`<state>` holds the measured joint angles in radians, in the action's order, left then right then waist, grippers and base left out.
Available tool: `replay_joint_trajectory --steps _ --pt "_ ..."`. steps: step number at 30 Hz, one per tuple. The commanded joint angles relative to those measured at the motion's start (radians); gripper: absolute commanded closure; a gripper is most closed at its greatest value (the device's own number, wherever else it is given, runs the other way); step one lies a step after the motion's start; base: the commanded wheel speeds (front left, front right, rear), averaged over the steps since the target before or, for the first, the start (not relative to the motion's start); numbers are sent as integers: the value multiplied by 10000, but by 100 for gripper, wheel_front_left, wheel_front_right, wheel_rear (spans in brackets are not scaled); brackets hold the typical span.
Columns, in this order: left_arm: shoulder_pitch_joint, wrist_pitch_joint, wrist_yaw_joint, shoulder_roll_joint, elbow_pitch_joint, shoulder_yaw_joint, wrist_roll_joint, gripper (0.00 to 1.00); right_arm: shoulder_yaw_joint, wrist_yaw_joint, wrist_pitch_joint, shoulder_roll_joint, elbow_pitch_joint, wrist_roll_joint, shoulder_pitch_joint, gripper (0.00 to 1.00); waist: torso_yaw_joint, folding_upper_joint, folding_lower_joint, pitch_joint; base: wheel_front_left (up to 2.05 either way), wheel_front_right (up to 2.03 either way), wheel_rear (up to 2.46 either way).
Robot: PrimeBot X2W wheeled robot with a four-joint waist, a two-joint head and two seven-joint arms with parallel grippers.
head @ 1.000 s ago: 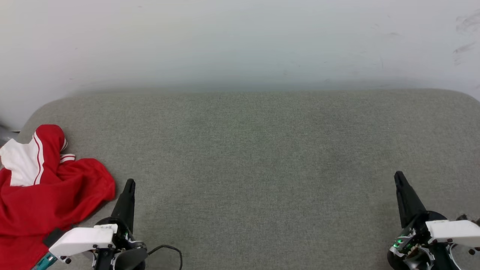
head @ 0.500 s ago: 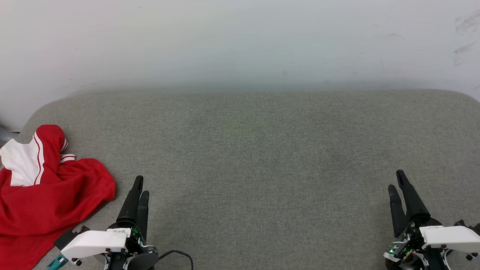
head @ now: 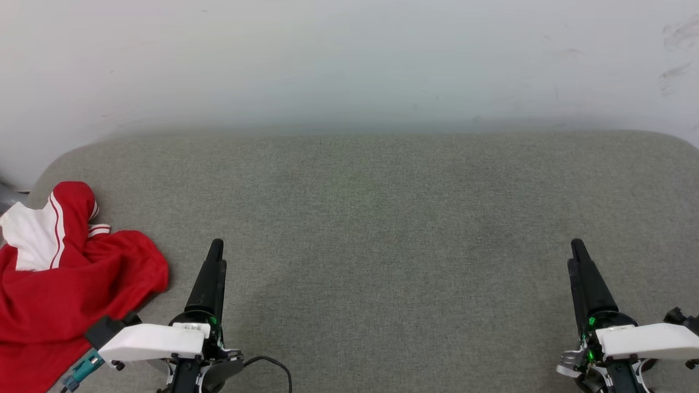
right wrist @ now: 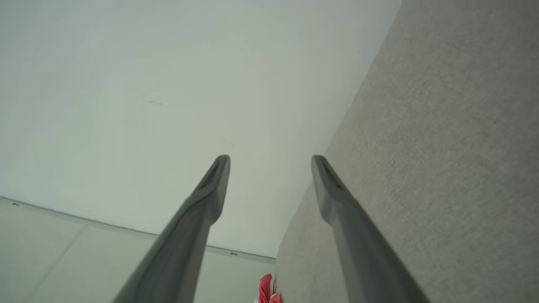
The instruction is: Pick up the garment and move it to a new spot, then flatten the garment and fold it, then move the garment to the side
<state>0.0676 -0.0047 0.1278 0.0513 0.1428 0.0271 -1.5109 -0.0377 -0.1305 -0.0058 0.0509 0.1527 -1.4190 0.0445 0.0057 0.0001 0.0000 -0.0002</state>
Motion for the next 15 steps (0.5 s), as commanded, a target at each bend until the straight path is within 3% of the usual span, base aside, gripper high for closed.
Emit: replay_joint_trajectory --steps 1,7,15 --pt "234 -101 13 80 -291 63 326 0 61 -2 -103 100 -285 447 120 0 3 -1 0 1 0 0 0" --pt "267 -329 16 178 -494 424 1349 0 192 -2 -333 125 -509 2169 93 0 14 -1 0 -5 0 0 0" --pt "247 -618 19 163 -476 415 3621 0 258 -2 -379 84 -881 4360 42 0 27 -1 0 -23 0 0 0"
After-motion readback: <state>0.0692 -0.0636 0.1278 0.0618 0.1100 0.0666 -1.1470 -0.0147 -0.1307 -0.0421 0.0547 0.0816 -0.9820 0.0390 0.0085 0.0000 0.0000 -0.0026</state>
